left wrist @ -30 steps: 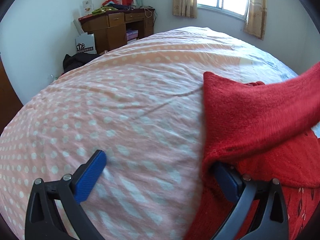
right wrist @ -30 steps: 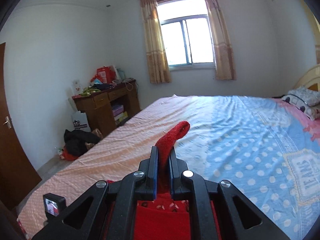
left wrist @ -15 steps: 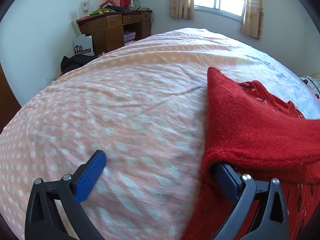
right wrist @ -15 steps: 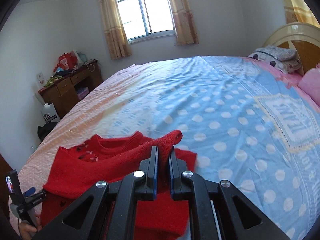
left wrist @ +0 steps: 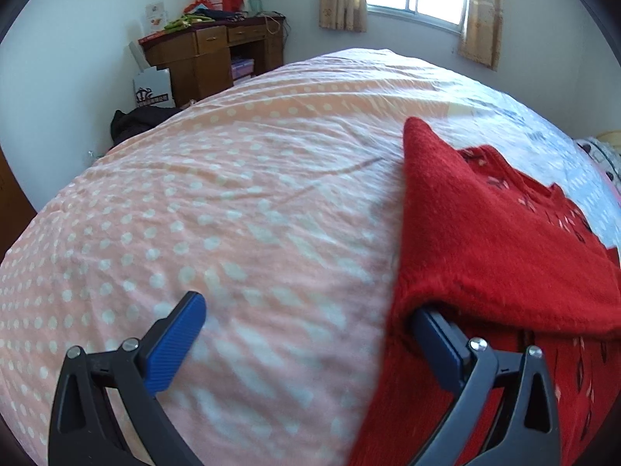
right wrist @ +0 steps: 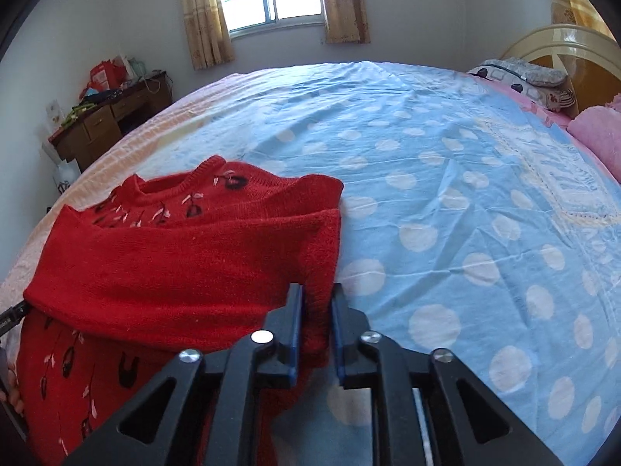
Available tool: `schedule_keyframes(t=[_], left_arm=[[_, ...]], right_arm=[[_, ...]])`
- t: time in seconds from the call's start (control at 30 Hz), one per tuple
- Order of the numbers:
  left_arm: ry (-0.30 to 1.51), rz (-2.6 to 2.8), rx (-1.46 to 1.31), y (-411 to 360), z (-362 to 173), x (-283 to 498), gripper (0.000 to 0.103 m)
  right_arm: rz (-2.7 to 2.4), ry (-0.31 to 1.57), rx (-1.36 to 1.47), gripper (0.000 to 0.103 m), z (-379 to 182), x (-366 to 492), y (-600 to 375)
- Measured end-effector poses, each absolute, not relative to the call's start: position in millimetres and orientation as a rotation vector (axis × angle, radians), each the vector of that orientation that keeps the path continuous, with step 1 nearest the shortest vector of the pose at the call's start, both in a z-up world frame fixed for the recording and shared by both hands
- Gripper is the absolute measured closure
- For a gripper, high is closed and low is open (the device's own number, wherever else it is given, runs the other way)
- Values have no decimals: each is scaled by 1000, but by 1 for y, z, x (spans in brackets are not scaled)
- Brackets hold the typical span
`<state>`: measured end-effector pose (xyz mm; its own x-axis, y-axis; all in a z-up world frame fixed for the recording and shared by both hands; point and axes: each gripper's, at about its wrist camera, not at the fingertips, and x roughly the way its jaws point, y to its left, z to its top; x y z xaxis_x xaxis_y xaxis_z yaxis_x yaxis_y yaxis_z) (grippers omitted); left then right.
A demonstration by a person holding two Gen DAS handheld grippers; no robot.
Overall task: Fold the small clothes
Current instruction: 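Release and press the folded side flat with the right tool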
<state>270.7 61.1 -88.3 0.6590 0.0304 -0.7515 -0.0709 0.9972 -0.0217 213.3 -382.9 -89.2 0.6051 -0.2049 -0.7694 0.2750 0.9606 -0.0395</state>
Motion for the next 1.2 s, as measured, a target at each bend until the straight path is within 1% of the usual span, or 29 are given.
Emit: schedule_keyframes(t=[0.03, 0.07, 0.1, 0.2, 0.23, 0.27, 0.3, 0.33, 0.47, 0.53, 0.63, 0.73, 0.77, 0.8, 0.93, 1.0, 1.1, 1.13, 1.2], left_arm=[[853, 50, -49, 62, -87, 266, 0], [853, 40, -53, 64, -85, 260, 0], [845, 36, -60, 66, -82, 254, 0], [807, 37, -70, 69, -71, 245, 0], [787, 33, -73, 67, -64, 245, 0], [768, 20, -74, 63, -57, 247, 0], [752, 0, -73, 58, -50, 250, 0], [736, -35, -65, 48, -41, 256, 0], [709, -100, -40, 14, -23, 284, 0], [707, -97, -29, -4, -21, 304, 0], [744, -66, -5, -21, -33, 325, 0], [793, 12, 88, -31, -60, 341, 0], [804, 54, 126, -30, -69, 344, 0], [813, 82, 146, -28, -77, 346, 0], [866, 39, -35, 2, -83, 354, 0], [893, 7, -97, 12, -87, 357, 0], [877, -2, -90, 12, -87, 352, 0], [875, 2, -91, 13, -87, 351, 0], [871, 15, -87, 11, -86, 348, 0]], right_arm=[[-283, 898, 71, 63, -88, 211, -383], [-292, 907, 61, 55, -86, 205, -383], [-297, 901, 63, 44, -81, 198, -385], [-331, 814, 106, 43, -59, 173, -394], [-358, 760, 114, 46, -48, 165, -397], [-371, 731, 116, 54, -41, 162, -399], [-378, 716, 118, 80, -35, 163, -400], [-376, 714, 125, 92, -30, 167, -401], [-310, 718, 159, 92, -21, 194, -394], [-262, 756, 149, 92, -28, 218, -386], [-246, 843, 141, 92, -52, 247, -380], [-263, 956, 199, 92, -89, 266, -385], [-250, 968, 223, 92, -98, 266, -387], [-242, 939, 219, 92, -100, 266, -387], [-192, 937, 198, 92, -101, 273, -387], [-155, 906, 241, 92, -93, 272, -394], [-205, 765, 380, 92, -70, 243, -424], [-238, 741, 411, 92, -66, 230, -434], [-249, 756, 414, 92, -66, 221, -441]])
